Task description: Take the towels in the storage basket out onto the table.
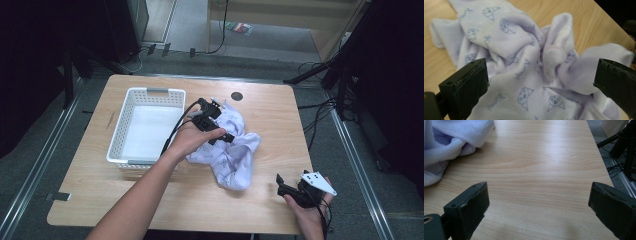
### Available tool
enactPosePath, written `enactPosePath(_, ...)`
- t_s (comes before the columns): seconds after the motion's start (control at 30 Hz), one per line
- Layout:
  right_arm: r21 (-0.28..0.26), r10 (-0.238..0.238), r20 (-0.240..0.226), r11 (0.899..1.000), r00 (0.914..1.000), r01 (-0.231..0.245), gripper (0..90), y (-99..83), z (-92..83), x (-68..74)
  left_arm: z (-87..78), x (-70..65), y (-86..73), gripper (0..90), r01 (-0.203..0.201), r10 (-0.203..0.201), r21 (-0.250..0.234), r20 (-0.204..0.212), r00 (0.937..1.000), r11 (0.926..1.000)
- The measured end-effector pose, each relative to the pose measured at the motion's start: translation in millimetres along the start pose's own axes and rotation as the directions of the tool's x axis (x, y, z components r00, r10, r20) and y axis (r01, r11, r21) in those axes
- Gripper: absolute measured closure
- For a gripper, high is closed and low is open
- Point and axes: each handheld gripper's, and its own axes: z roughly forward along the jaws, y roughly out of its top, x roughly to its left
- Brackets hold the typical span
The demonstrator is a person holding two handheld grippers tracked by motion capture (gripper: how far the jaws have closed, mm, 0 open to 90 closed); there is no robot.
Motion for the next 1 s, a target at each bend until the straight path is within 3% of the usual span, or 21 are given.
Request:
enactPosePath(0.53,0.002,0.001,0.004,1.000,1.0000,-0.001,3.2,0.1,0.3,0.2,-50.3,22.5,-21.0,0.0,0.008,-0.018,-0.115,-0.086,0.9962,0.9933)
enactPosePath(0.8,0.004,0.001,0.006,1.000,1.0000,-0.001,3.2,0.2,0.5,0.3,-73.7,31.9,-37.9,0.0,0.016,-0.036,-0.168,-0.118,0.9924,0.9856)
enactPosePath(1.0,0.004,0.000,0.007,1.000,1.0000,0.000,3.2,0.2,0.6,0.2,-89.1,45.1,-55.7,0.0,0.045,-0.072,-0.203,-0.131,0.9888,0.9781)
